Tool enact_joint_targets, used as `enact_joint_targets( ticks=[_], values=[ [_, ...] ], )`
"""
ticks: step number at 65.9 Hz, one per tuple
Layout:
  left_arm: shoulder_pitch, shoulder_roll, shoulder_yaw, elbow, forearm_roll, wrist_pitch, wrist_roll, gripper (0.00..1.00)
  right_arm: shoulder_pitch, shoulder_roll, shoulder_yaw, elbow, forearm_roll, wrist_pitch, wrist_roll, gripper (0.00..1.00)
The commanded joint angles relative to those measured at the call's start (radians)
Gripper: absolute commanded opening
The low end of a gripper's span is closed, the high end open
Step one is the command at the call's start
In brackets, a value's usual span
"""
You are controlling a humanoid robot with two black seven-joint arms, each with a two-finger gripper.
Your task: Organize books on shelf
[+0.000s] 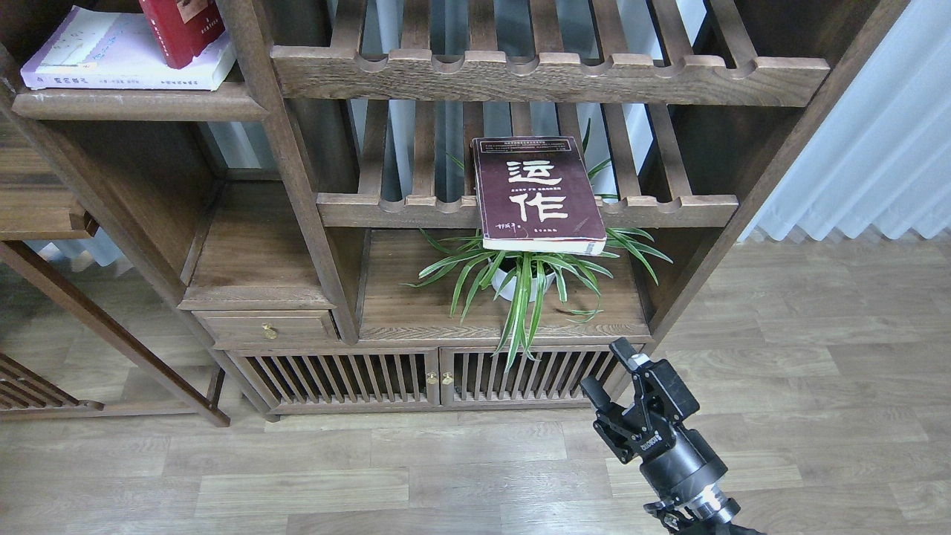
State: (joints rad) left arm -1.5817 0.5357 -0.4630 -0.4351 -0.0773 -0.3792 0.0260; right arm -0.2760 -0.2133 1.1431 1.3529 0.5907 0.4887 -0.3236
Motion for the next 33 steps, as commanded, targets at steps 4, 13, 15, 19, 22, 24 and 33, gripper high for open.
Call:
enact_joint_targets(
  ticks=[4,13,15,19,22,24,33],
  values=[
    [0.043,0.098,-0.017,-0.195,-0.002,0.086,0.000,0.72,0.003,-0.001,0.000,0.000,0.000,0.000,0.000,0.99],
    [0.092,0.176,-0.049,-0.339,-0.002,0.154,-0.001,0.72,0.006,0.000,-0.002,0.000,-0.002,0.000,0.000,0.99],
    [0.101,0.187,-0.054,-0.361,-0.001,0.158,-0.001,0.72,0.006,-0.001,-0.002,0.000,-0.002,0.000,0.000,0.99],
    [0.121,0.219,-0.065,-0.405,-0.002,0.160,-0.003,0.72,0.008,-0.001,-0.002,0.000,-0.002,0.000,0.000,0.99],
    [0.155,0.294,-0.086,-0.474,-0.002,0.161,-0.003,0.72,0.014,-0.003,-0.002,0.000,-0.003,0.000,0.000,0.99],
    [0.166,0.313,-0.091,-0.491,-0.002,0.161,-0.003,0.72,0.014,-0.003,-0.002,0.000,-0.003,0.000,0.000,0.99],
    [0.239,0.398,-0.132,-0.580,-0.004,0.161,-0.014,0.72,0.015,-0.001,-0.003,0.000,-0.003,0.000,0.000,0.99]
  ],
)
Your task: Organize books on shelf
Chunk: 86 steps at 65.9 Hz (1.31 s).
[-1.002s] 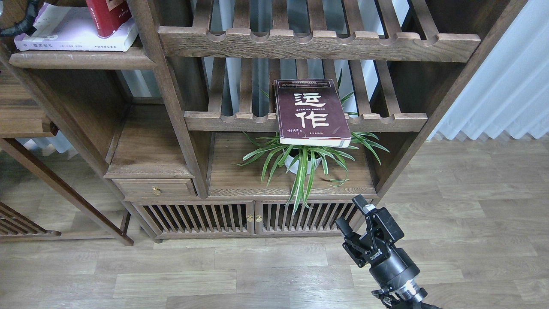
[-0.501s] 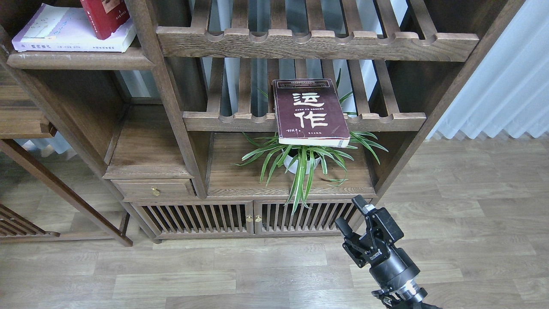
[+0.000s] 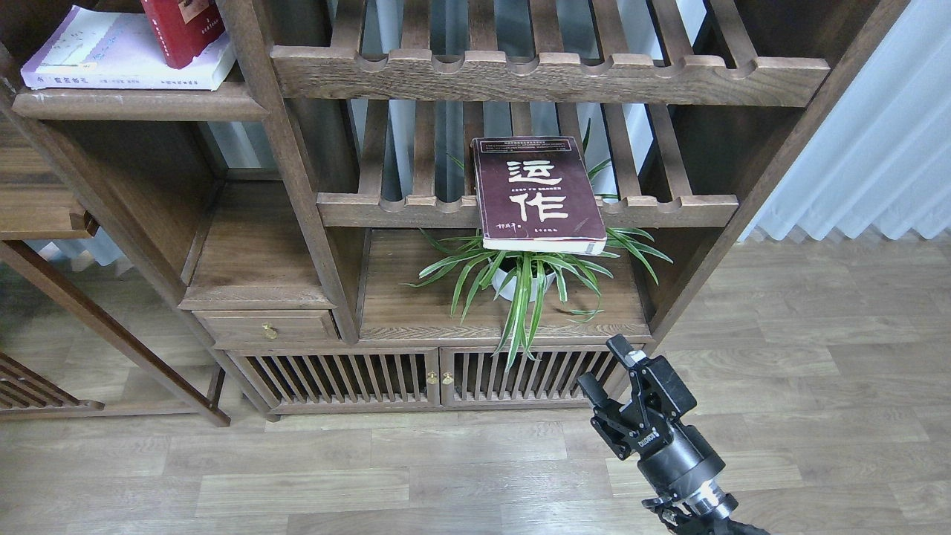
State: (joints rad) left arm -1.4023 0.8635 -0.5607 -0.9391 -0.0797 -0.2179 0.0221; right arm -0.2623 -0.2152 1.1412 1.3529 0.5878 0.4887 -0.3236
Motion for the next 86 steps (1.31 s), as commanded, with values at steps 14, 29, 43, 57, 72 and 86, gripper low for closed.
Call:
enact_joint_targets(
  ticks=[14,29,43,57,72,86],
  values=[
    [0.212,0.149,-0.128,-0.213,-0.002,-0.001,-0.031,0.74,0.008,0.007,-0.005,0.000,-0.006,0.000,0.000,0.99],
    [0.382,0.174,-0.246,-0.329,-0.002,-0.006,-0.056,0.75,0.015,0.000,-0.005,0.000,-0.006,0.000,0.000,0.99],
    [0.450,0.174,-0.335,-0.403,0.001,-0.012,-0.056,0.75,0.017,0.014,-0.005,-0.001,-0.036,0.000,0.000,0.99],
    [0.558,0.187,-0.424,-0.428,0.001,-0.074,-0.056,0.78,0.038,0.025,-0.005,-0.001,-0.051,0.000,0.037,0.99],
    [0.704,0.174,-0.505,-0.477,0.001,-0.156,-0.054,0.79,0.063,0.024,0.008,0.011,-0.059,0.000,0.041,0.99],
    [0.855,0.082,-0.593,-0.474,0.001,-0.271,-0.042,0.79,0.103,0.022,0.011,0.020,-0.108,0.000,0.044,0.99]
  ],
)
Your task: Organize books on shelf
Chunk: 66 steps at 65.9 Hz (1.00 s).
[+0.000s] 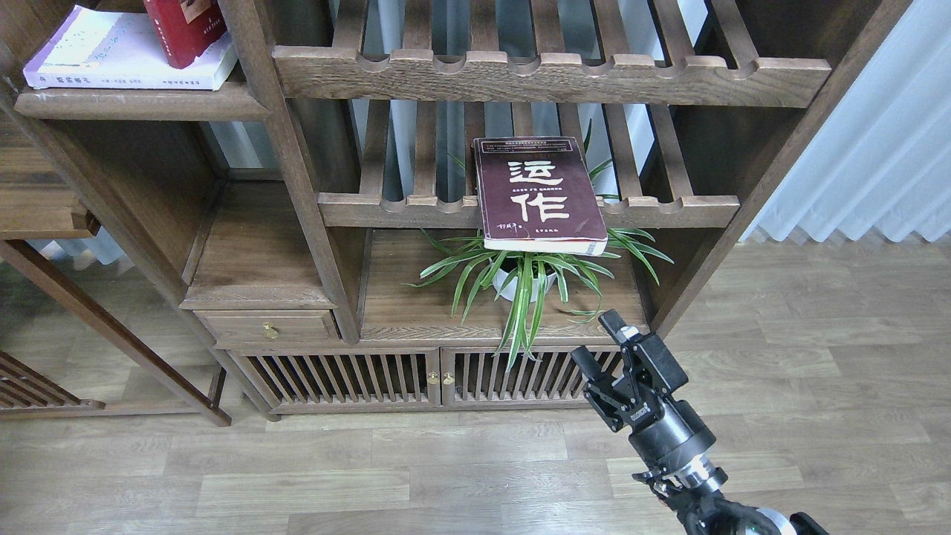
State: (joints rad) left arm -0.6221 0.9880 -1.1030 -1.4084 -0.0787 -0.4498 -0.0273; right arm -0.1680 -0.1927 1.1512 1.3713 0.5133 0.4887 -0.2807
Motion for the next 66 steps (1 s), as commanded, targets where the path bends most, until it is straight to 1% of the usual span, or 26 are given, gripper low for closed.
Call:
enact_joint_targets(
  ticks=[1,5,16,25,32,40,41,46,53,66],
  values=[
    [0.090,-0.057,-0.058,-0.004,0.000,-0.039,0.010,0.79,0.008,-0.001,0.002,0.002,-0.041,0.000,0.003,0.99],
    [0.119,-0.087,-0.073,-0.004,0.000,-0.039,0.015,0.79,0.012,-0.002,0.008,0.000,-0.047,0.000,0.011,0.99],
    [0.202,-0.161,-0.100,-0.004,0.000,-0.039,0.029,0.79,0.012,-0.014,0.041,0.000,-0.052,0.000,0.011,0.99],
    [0.260,-0.235,-0.132,-0.004,0.000,-0.039,0.038,0.80,-0.004,-0.002,0.041,0.002,-0.068,0.000,0.012,0.99],
    [0.274,-0.275,-0.133,0.006,0.002,-0.039,0.044,0.80,-0.005,0.001,0.028,0.000,-0.084,0.000,0.012,0.99],
    [0.288,-0.319,-0.133,0.012,0.002,-0.039,0.044,0.84,-0.004,0.015,0.025,0.000,-0.121,0.000,0.012,0.99],
    [0.300,-0.337,-0.132,0.009,0.002,-0.039,0.047,0.85,0.002,0.033,0.025,-0.001,-0.136,0.000,0.012,0.99],
    [0.323,-0.364,-0.124,0.009,0.003,-0.039,0.052,0.85,0.008,0.059,0.027,-0.003,-0.147,0.000,0.012,0.99],
    [0.343,-0.410,-0.120,0.011,0.014,-0.039,0.078,0.85,0.016,0.088,0.027,-0.003,-0.153,0.000,0.012,0.99],
    [0.364,-0.459,-0.118,0.017,0.016,-0.039,0.081,0.85,0.056,0.099,0.025,-0.009,-0.188,0.000,0.012,0.99]
  ],
)
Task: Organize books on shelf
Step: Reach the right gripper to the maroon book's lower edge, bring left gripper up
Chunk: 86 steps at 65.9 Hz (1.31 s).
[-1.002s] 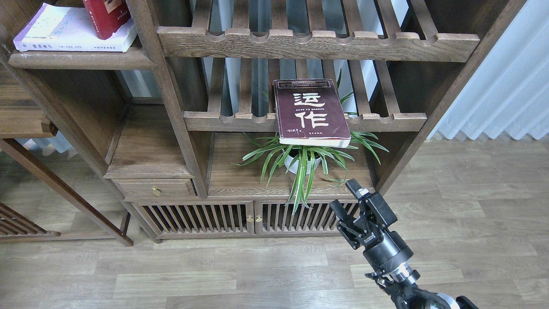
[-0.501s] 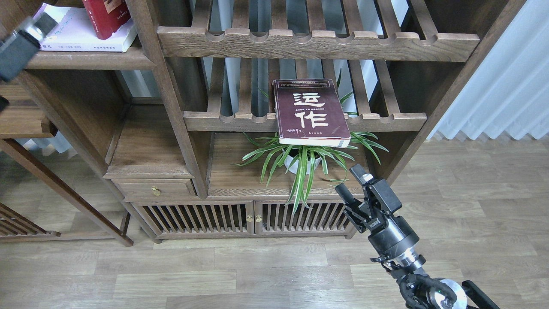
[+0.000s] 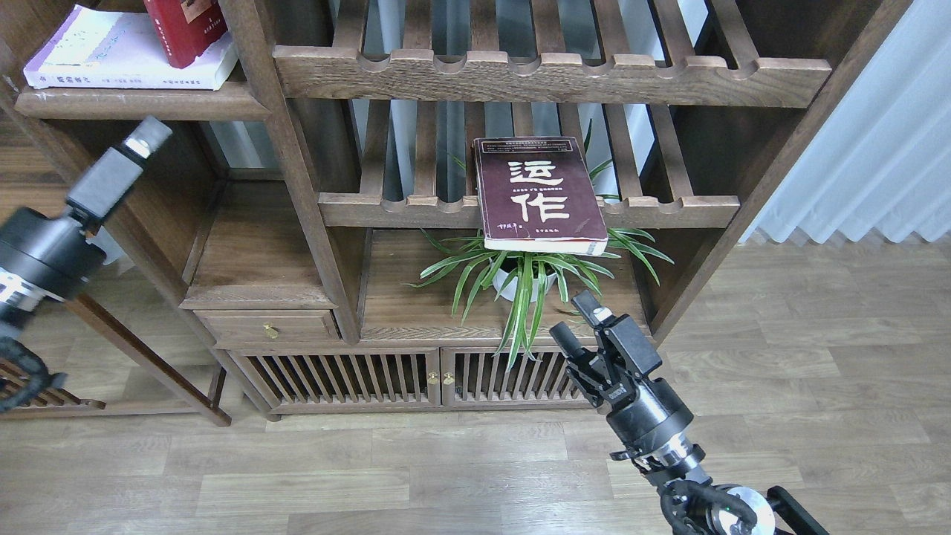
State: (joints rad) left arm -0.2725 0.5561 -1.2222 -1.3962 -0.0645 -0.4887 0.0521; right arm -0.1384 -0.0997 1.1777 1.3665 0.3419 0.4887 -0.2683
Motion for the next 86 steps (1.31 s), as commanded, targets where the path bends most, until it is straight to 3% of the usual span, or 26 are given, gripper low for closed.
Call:
enact_joint_targets(
  ticks=[1,17,25,39,49,73,86],
  values=[
    [0.016,-0.028,0.001,0.005,0.002,0.000,0.003,0.85,0.028,0.008,-0.001,-0.006,-0.017,0.000,0.000,0.99],
    [0.048,-0.110,0.010,0.048,0.015,0.000,0.005,0.89,0.111,0.061,-0.010,-0.026,-0.027,0.000,-0.002,0.99],
    [0.073,-0.133,0.026,0.071,0.023,0.000,0.005,0.91,0.141,0.089,-0.047,-0.043,-0.030,-0.100,0.000,0.99],
    [0.079,-0.165,0.040,0.118,0.023,0.000,0.006,0.95,0.206,0.100,-0.090,-0.122,-0.101,-0.188,0.003,0.99],
    [0.084,-0.203,0.058,0.175,0.023,0.000,0.006,0.96,0.298,0.100,-0.092,-0.234,-0.123,-0.240,0.040,0.99],
    [0.111,-0.220,0.046,0.175,0.023,0.000,0.006,0.96,0.517,0.100,-0.084,-0.552,-0.123,-0.260,0.118,0.99],
    [0.111,-0.225,0.044,0.175,0.023,0.000,0.006,0.96,0.548,0.100,-0.079,-0.604,-0.113,-0.262,0.166,0.94]
  ],
)
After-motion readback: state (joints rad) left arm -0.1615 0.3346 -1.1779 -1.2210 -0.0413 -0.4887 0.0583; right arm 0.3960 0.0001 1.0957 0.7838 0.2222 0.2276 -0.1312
